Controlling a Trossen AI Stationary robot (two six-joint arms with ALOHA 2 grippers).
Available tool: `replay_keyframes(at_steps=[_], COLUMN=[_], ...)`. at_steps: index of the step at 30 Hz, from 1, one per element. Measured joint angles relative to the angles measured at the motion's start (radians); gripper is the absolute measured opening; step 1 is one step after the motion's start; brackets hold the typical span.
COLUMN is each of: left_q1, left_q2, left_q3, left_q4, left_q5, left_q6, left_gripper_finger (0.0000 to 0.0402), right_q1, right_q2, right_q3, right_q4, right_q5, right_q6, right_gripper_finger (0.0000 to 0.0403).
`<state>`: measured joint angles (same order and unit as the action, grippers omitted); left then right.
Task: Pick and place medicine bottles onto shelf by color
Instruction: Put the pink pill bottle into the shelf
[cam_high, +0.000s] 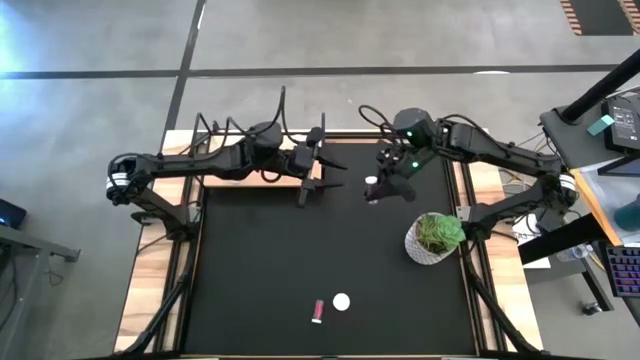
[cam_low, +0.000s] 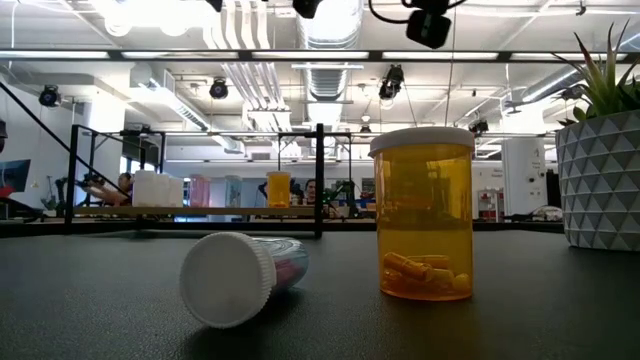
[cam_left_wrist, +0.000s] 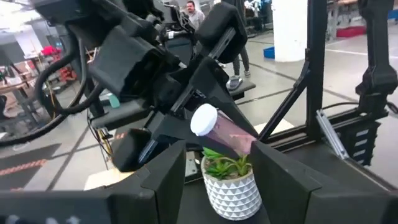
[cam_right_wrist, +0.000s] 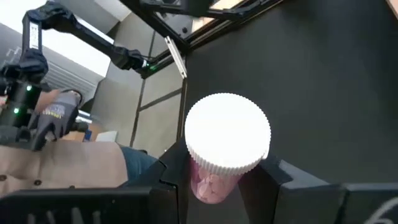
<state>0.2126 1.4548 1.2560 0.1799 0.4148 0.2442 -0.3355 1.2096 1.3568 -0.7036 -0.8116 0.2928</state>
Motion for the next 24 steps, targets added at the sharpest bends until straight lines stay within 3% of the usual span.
replay_keyframes(at_steps=[10,24], left_q1=[-0.033,-0.044], left_q2=[0.0,0.0], left_q3=[0.008,0.006], left_q4=[-0.006,-0.01], left_q5=[-0.038,-0.069], left_q6=[0.07,0.208], left_gripper_finger=[0.0167,0.0232], right_q1=[0.033,0.037], right_q2=[0.103,0.16], right_q3=[0.079,0.092], right_q4=[-0.001,0.006], right_q5=[0.0,-0.031], right_q6=[0.036,0.115], right_gripper_finger=[0.0098,0.0098])
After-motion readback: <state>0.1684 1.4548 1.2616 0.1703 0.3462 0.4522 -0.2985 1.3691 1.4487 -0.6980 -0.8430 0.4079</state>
